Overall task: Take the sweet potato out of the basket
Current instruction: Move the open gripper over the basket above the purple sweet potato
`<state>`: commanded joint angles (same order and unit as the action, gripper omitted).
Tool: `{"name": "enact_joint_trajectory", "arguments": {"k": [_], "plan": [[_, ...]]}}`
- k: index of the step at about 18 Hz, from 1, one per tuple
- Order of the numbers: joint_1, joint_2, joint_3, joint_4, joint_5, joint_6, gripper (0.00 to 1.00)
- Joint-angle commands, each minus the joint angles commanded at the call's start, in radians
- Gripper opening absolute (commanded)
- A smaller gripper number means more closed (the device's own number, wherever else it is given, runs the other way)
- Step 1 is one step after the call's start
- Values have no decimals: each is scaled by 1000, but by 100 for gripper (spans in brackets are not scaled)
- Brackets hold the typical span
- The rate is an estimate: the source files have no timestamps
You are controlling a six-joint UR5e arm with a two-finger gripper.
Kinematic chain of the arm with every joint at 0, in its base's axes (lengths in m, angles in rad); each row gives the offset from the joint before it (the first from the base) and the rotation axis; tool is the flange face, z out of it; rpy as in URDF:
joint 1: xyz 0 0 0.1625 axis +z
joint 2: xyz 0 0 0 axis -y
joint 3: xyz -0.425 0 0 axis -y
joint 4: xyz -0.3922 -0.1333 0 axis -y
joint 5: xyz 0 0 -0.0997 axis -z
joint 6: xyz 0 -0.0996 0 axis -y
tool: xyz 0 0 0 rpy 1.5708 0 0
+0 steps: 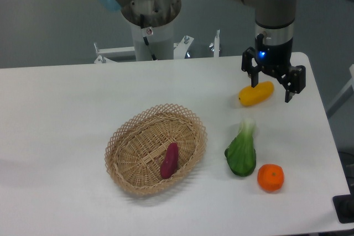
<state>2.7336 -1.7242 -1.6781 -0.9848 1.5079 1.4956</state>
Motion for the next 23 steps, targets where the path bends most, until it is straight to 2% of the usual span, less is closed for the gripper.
{"name": "enact_joint_trajectory", "arguments": {"k": [8, 13, 16, 20, 23], "plan": [[-6, 0, -12, 0, -20, -29, 100], [-14, 0, -67, 28, -37, -155, 100], [-20, -2, -80, 28, -37, -225, 100], [-54, -3, -115, 35, -37, -320, 100], [-107, -20, -129, 55, -37, -403, 100]]}}
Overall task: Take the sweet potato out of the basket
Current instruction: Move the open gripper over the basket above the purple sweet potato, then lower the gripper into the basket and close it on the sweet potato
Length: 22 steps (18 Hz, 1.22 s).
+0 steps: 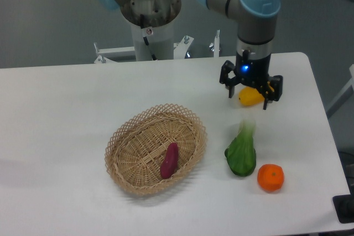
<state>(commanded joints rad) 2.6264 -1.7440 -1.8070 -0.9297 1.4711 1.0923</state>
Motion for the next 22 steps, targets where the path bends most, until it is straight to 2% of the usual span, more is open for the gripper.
{"name": "enact_joint_trajectory", "arguments": {"k": [4, 6, 10, 16, 22], "plan": [[-87, -49, -12, 57, 2, -87, 100], [-127, -55, -24, 97, 5, -92, 100], [-183, -91, -31, 127, 5, -89, 100], [-235, -156, -40, 129, 8, -81, 100], [-263, -183, -49, 134, 9, -69, 100]]}}
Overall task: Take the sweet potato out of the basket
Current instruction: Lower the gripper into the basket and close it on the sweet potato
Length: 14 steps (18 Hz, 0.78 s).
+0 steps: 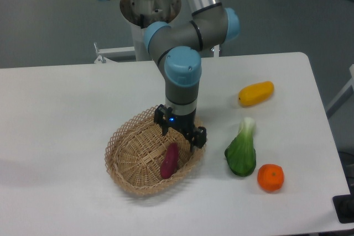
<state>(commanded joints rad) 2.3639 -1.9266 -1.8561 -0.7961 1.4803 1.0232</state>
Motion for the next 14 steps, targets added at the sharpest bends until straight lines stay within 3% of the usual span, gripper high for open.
{"name": "enact_joint_trajectory", "arguments": {"k": [7, 14], "plan": [[-17, -57, 2, 32, 9, -9, 100], [-17, -77, 11, 38, 9, -49, 100]]}}
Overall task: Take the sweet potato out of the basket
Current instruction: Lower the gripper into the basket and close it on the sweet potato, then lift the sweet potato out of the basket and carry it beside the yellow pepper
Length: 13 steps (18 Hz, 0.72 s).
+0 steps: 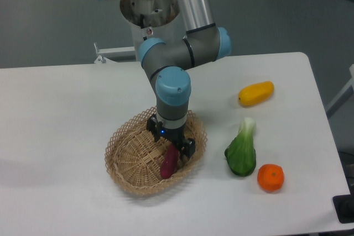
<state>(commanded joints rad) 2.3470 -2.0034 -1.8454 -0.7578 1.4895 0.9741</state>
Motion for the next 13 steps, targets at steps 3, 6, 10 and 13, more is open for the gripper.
{"name": "enact_joint_trajectory", "arguments": {"k": [3, 6, 10, 13], "plan": [[0, -3, 2, 6, 2, -28, 100], [0, -14, 2, 40, 2, -60, 81], [0, -12, 5, 44, 5, -57, 42], [0, -11, 11, 46, 24, -51, 21]]}}
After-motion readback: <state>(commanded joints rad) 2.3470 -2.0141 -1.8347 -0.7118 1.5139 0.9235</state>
